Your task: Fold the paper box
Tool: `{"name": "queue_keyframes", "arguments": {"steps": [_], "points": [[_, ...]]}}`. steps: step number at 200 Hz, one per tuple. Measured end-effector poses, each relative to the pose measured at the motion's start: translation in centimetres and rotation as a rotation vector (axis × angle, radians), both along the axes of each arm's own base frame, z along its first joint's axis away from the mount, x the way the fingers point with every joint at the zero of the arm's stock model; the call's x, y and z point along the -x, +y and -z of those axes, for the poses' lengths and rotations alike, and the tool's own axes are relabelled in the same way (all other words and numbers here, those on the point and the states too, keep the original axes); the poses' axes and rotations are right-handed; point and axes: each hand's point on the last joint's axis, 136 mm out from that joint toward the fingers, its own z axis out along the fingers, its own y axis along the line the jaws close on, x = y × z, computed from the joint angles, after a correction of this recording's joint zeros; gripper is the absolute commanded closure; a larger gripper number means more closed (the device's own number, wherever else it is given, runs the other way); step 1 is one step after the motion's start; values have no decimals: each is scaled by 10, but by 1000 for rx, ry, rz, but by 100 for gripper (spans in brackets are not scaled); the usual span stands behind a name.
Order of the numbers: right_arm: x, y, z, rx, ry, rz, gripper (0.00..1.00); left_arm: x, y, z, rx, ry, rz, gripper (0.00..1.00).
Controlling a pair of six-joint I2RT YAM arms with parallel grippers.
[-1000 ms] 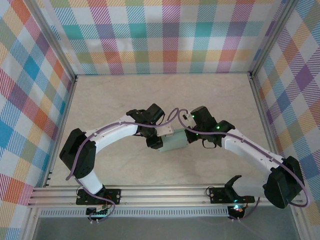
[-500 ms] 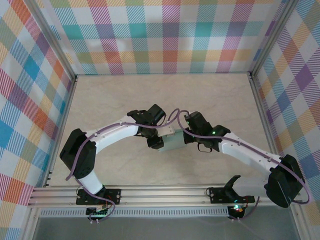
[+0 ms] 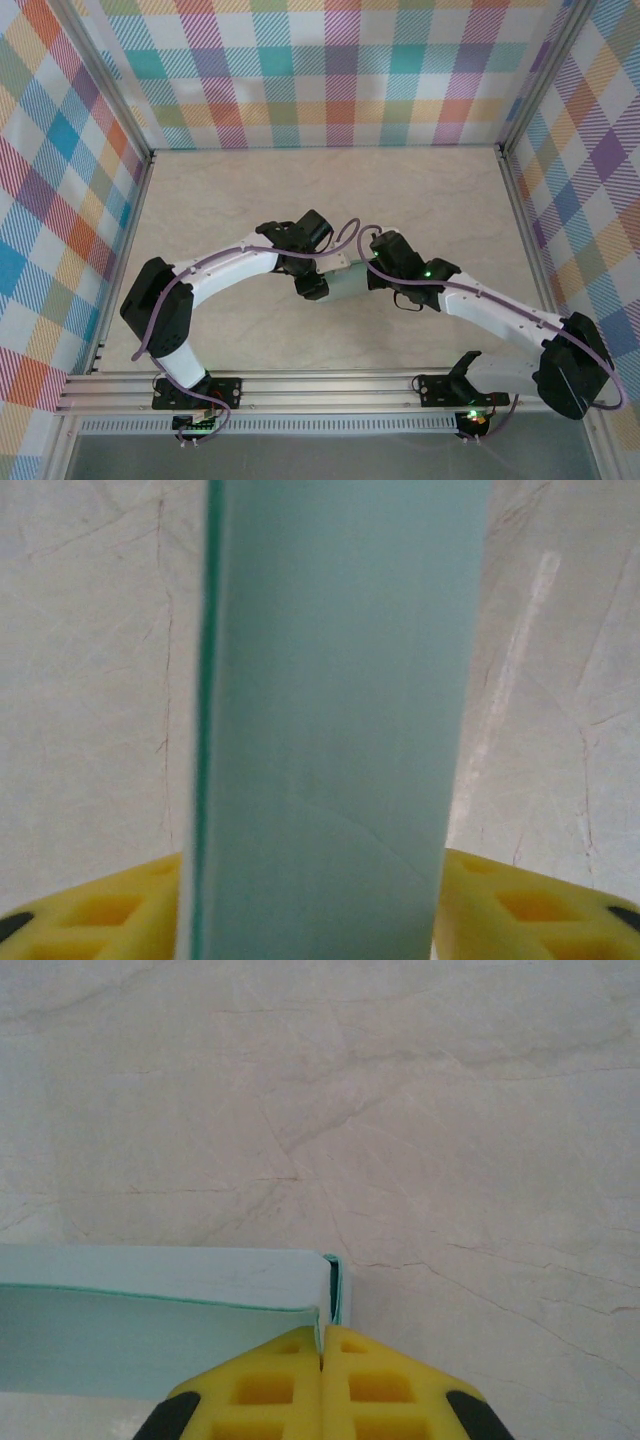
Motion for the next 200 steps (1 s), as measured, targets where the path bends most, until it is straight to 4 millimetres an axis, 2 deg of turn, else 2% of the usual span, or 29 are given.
{"name": "queue_keyframes", "arguments": {"steps": [28, 52, 89, 110, 129, 150, 165, 170, 188, 200], "points": [[0, 0, -1, 1, -4, -1, 100, -1, 1, 0, 5, -10, -14, 18], [-1, -1, 0, 5, -6, 1, 100, -1, 3, -14, 45, -53, -41, 0], [-1, -2, -1, 14, -6, -3, 100, 2, 12, -57, 170, -156, -140, 0], [-1, -1, -1, 22, -1, -6, 100, 3, 21, -83, 232, -178, -267, 0], [-1, -1, -1, 31, 5, -8, 100, -3, 28, -98, 225, -167, -393, 0], [-2, 0, -1, 36, 11, -8, 100, -11, 33, -102, 151, -152, -495, 11], [-2, 0, -1, 38, 13, -8, 100, -14, 34, -94, 75, -144, -544, 28], [-2, 0, -1, 38, 13, -8, 100, -14, 34, -90, 46, -144, -544, 31], [-2, 0, -1, 39, 14, -8, 100, -9, 34, -75, -33, -125, -549, 59], [-3, 0, -1, 38, 14, -8, 100, -5, 36, -69, -62, -114, -556, 66]]}}
